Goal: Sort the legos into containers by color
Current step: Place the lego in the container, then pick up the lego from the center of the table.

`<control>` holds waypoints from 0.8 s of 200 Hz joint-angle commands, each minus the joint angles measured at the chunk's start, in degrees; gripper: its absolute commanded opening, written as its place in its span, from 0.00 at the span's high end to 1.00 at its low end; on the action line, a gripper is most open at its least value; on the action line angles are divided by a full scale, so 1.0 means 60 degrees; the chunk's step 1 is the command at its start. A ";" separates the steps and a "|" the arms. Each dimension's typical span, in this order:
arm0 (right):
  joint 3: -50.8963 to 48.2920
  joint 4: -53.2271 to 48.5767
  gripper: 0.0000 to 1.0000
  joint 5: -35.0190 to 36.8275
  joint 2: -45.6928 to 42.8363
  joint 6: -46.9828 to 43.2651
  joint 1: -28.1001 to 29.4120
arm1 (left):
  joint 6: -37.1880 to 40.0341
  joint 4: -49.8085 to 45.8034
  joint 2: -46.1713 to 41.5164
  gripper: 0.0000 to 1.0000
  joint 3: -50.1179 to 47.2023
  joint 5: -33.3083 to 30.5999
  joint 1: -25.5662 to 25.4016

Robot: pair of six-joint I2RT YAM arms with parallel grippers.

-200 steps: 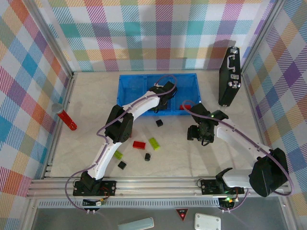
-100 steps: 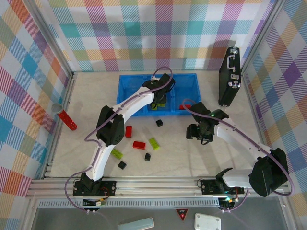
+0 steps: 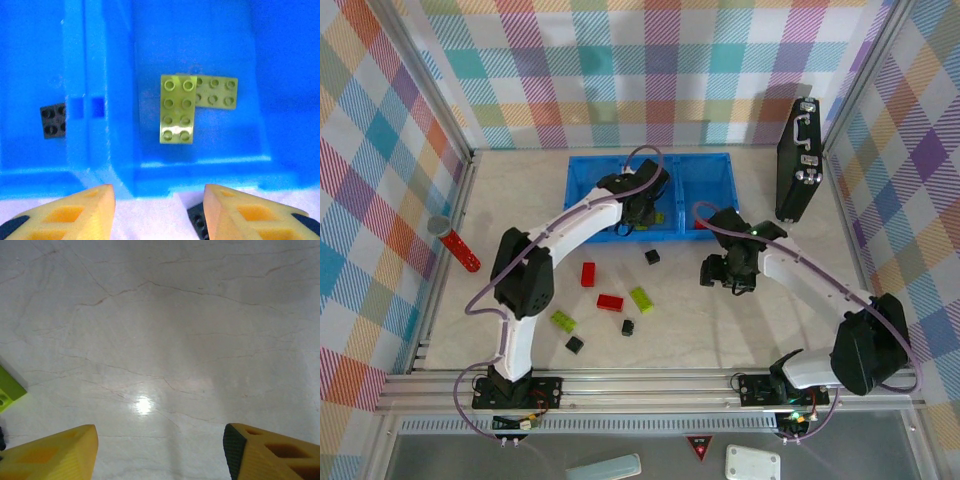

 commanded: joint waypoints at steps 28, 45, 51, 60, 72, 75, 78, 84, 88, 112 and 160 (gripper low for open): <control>0.0632 0.0172 0.32 -0.0192 0.0595 -0.0020 0.0325 | -0.0163 0.0379 -0.1615 0.51 -0.1672 0.0558 0.0165; 0.0718 0.0230 0.32 -0.0188 0.0775 -0.0006 0.0431 | -0.0310 0.0557 -0.1992 0.52 -0.2264 0.0790 0.0155; 0.0739 0.0246 0.32 -0.0188 0.0830 -0.0005 0.0446 | -0.0400 0.0667 -0.2127 0.52 -0.2521 0.0895 0.0154; 0.0776 0.0250 0.32 -0.0169 0.0916 -0.0015 0.0478 | -0.0571 0.0936 -0.2337 0.52 -0.2905 0.1060 0.0154; 0.0798 0.0259 0.32 -0.0159 0.0993 -0.0010 0.0500 | -0.0923 0.1525 -0.2641 0.51 -0.3503 0.1277 0.0153; 0.0809 0.0266 0.32 -0.0151 0.1004 -0.0015 0.0492 | -0.0999 0.1676 -0.2724 0.51 -0.3666 0.1303 0.0143; 0.0812 0.0274 0.32 -0.0144 0.1029 -0.0008 0.0491 | -0.1135 0.1807 -0.2804 0.50 -0.3933 0.1314 0.0116; 0.0812 0.0263 0.32 -0.0146 0.1031 -0.0009 0.0505 | -0.1324 0.2135 -0.2941 0.50 -0.4246 0.1356 0.0096; 0.0809 0.0253 0.32 -0.0130 0.1042 -0.0017 0.0516 | -0.1469 0.2324 -0.3021 0.50 -0.4423 0.1372 0.0082; 0.0758 0.0254 0.32 -0.0046 0.1006 -0.0006 0.0508 | -0.2100 0.3069 -0.3084 0.49 -0.5045 0.1155 -0.0107; 0.0555 0.0170 0.32 0.0083 0.0834 -0.0003 0.0511 | -0.2766 0.3998 -0.2416 0.47 -0.5349 -0.0106 -0.0866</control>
